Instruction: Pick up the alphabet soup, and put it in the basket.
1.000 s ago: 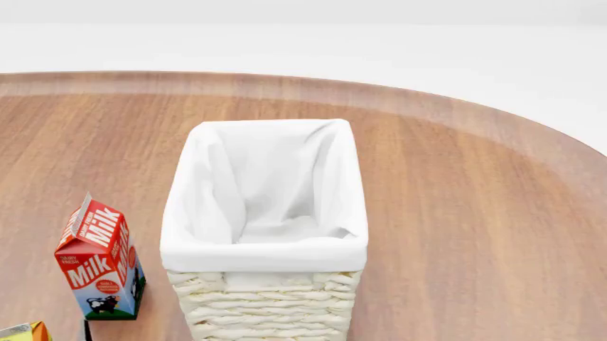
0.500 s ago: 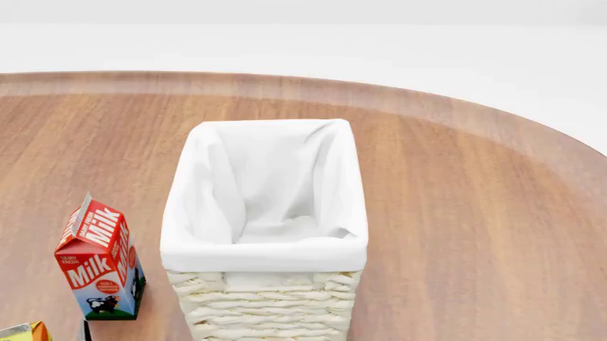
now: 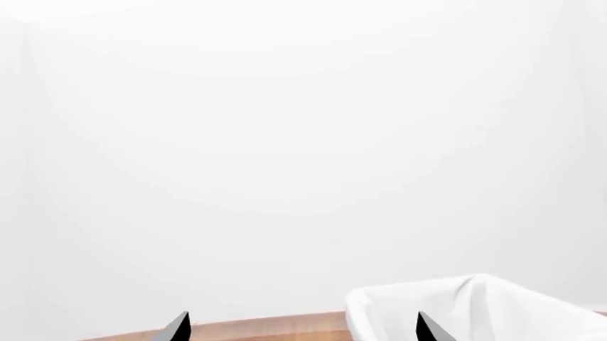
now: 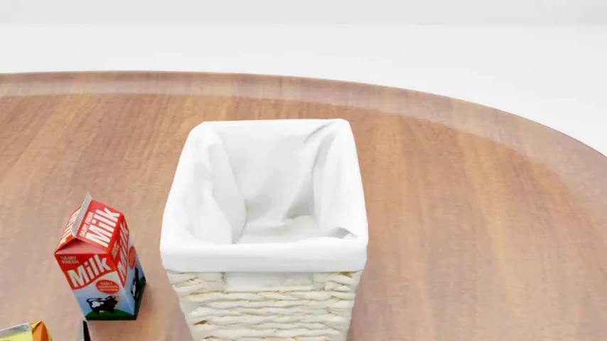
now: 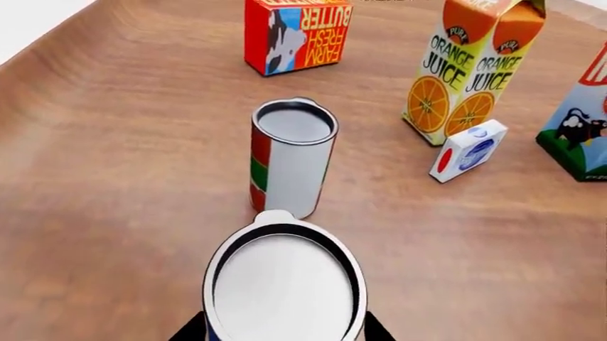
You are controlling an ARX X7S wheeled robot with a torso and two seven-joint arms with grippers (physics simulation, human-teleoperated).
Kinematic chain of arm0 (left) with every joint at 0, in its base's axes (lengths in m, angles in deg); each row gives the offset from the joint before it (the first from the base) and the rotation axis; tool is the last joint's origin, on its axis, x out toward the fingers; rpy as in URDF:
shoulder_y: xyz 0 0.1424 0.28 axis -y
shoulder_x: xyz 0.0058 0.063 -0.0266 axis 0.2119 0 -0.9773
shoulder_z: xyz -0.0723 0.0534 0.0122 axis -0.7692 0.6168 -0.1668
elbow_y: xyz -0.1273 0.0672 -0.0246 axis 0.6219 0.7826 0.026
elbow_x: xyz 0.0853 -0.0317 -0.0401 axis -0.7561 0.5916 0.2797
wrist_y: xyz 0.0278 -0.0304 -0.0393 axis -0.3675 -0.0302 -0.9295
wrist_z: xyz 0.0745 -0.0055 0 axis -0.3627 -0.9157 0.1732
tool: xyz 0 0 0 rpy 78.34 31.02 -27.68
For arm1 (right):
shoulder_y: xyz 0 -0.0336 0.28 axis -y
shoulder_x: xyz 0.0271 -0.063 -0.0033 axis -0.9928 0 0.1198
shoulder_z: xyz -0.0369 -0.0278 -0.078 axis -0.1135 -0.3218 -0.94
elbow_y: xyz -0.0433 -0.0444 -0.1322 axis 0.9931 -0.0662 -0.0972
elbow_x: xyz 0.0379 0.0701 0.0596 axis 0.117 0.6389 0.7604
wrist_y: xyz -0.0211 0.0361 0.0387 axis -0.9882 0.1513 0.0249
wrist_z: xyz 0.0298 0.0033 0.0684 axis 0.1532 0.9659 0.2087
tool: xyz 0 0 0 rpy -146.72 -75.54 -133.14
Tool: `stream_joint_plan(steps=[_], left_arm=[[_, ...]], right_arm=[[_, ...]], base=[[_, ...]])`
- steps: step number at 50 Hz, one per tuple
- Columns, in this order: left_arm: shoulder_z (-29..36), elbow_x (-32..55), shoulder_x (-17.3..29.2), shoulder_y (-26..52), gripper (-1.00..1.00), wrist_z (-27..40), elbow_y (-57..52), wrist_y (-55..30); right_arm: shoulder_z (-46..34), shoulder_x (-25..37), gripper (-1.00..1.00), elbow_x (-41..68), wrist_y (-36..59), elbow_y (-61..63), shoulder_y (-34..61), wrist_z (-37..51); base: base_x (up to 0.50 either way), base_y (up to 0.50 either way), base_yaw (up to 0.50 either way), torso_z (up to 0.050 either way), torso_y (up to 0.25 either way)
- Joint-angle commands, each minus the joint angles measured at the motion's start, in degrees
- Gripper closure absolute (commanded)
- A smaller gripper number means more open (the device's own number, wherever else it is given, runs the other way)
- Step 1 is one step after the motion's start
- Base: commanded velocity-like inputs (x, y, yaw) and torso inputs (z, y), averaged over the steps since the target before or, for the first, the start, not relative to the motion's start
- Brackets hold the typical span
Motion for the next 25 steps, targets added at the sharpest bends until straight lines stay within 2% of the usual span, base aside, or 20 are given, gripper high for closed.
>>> stream_joint_plan(steps=[1,5,17,25], left_arm=[[0.3,-0.2,0.0,0.0,-1.00,0.1,0.2,0.0],[0.1,0.0,0.2,0.0,-1.00,0.2,-0.1,-0.1],[0.3,0.1,0.2,0.1,-1.00,0.3,-0.1,-0.3],[0.3,0.3,0.3,0.3,-1.00,0.4,-0.2,-0.5]], right_arm=[[0.1,-0.3,1.00,0.4,-1.3,-0.3,-0.4,-0.1],[0.7,0.1,1.00,0.8,-1.2,1.6,-1.0,1.0],[3.4,6.1,1.00,1.6,0.4,19.6,-6.1,7.2],[3.9,7.8,1.00,3.3,0.0,22.6,-6.8,7.1]], base=[[0.00,0.00,0.00,0.000,0.000],[0.00,0.00,0.00,0.000,0.000],[0.00,0.00,0.00,0.000,0.001],[0.00,0.00,0.00,0.000,0.000]])
